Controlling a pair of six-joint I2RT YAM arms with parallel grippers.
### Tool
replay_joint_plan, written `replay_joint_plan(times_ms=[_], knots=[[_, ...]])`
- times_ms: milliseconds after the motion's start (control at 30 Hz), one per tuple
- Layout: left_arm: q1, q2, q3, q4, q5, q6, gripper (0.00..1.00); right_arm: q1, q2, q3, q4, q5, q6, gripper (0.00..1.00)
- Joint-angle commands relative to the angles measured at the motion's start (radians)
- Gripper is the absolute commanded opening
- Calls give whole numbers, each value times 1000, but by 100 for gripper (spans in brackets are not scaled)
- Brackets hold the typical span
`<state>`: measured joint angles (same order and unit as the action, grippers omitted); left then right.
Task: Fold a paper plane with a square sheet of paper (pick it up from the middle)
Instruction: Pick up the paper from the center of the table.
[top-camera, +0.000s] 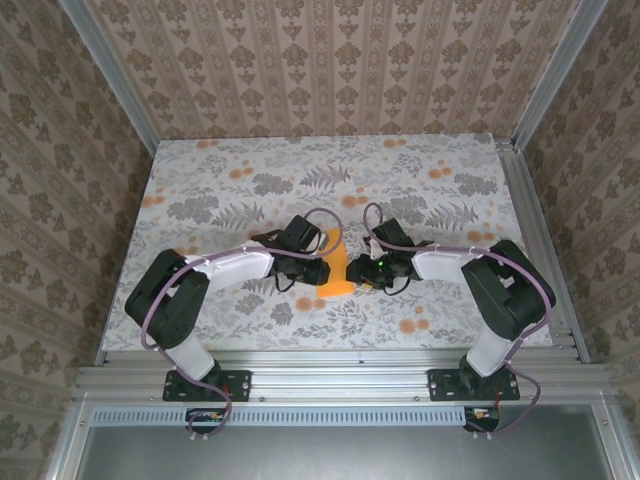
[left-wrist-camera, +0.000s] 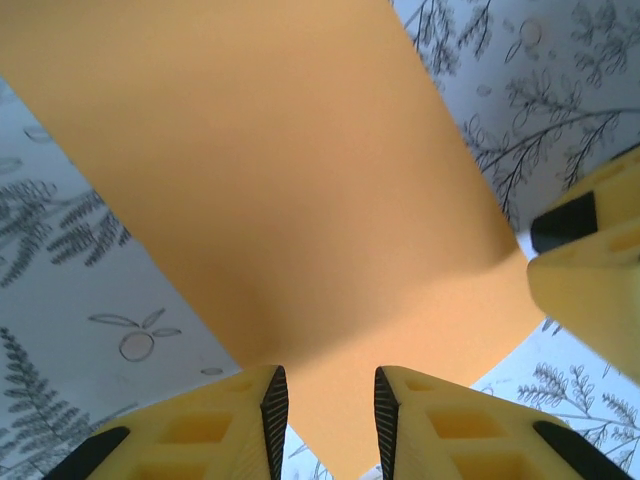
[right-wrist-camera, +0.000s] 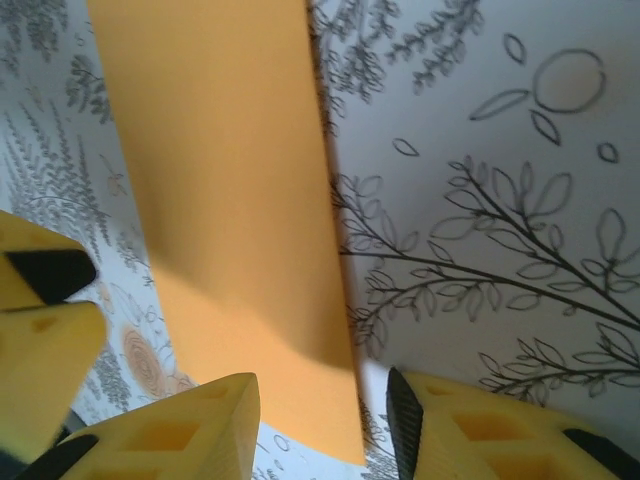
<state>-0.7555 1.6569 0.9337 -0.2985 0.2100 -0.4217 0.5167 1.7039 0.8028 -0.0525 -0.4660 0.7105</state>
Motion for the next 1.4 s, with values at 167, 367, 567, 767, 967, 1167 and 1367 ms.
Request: replay_joint_plan(times_ms=[167,367,567,767,967,1167,1367], knots=[[9,73,-19,29,28,-15,27,35,46,50,24,-26,17,44],[11,95,-44,31,29,-14,24,37,42,44,79,-57,63,44],[17,86,-62,39,35,-11,23,39,47,53,119,-88,101,43],[22,58,-69,45,49,-11,23,39,96,77,129,-105,116,36],[42,-15,-66,23,52,-9,27,39,77,79,135,-116,123,21],[88,-138,-62,-11,63,-17,42,39,38,53,212,-141,178,11],[139,-270,-102,-11,87,-91,62,39,-24,45,266,-146,230,6]])
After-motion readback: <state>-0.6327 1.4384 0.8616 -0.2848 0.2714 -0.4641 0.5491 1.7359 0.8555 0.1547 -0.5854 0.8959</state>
